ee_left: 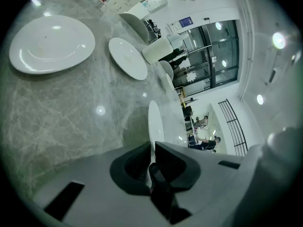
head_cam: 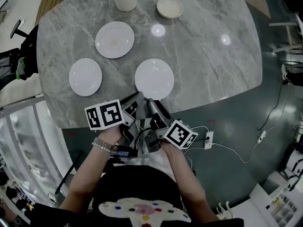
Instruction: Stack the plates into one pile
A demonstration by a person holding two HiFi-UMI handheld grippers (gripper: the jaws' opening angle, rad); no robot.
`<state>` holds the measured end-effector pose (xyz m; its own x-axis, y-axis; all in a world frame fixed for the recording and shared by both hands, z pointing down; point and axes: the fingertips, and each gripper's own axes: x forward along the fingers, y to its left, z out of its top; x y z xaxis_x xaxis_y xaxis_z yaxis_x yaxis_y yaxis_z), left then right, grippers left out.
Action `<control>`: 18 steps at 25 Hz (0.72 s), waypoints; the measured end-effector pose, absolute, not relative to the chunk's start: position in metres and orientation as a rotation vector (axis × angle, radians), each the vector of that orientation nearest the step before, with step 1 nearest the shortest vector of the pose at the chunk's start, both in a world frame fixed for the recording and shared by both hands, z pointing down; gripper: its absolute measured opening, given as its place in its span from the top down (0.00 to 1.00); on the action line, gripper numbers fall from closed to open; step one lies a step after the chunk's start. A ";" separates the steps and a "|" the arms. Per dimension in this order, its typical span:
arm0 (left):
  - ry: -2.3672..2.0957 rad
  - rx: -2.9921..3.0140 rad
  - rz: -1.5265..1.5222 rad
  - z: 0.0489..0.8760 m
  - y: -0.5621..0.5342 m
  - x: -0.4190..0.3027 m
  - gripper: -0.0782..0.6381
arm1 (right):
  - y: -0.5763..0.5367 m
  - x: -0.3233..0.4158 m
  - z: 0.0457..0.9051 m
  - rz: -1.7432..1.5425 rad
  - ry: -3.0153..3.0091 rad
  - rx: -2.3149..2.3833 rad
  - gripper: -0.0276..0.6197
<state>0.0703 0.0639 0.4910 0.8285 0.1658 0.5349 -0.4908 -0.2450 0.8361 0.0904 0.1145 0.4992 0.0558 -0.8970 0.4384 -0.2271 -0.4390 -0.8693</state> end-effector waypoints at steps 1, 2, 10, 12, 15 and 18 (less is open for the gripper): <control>-0.252 1.716 0.630 0.491 0.064 0.070 0.84 | 0.112 0.090 0.499 -1.420 1.122 -1.716 0.69; -0.250 1.717 0.630 0.492 0.065 0.071 0.84 | 0.111 0.091 0.499 -1.421 1.111 -1.705 0.69; -0.256 1.736 0.638 0.494 0.066 0.072 0.84 | 0.114 0.103 0.504 -1.396 1.050 -1.764 0.78; -0.260 1.750 0.646 0.495 0.066 0.073 0.84 | 0.114 0.104 0.504 -1.393 1.057 -1.766 0.79; -0.264 1.765 0.652 0.497 0.065 0.073 0.84 | 0.114 0.104 0.503 -1.388 1.082 -1.776 0.79; -0.271 1.777 0.653 0.498 0.064 0.072 0.83 | 0.117 0.105 0.508 -1.397 1.098 -1.811 0.80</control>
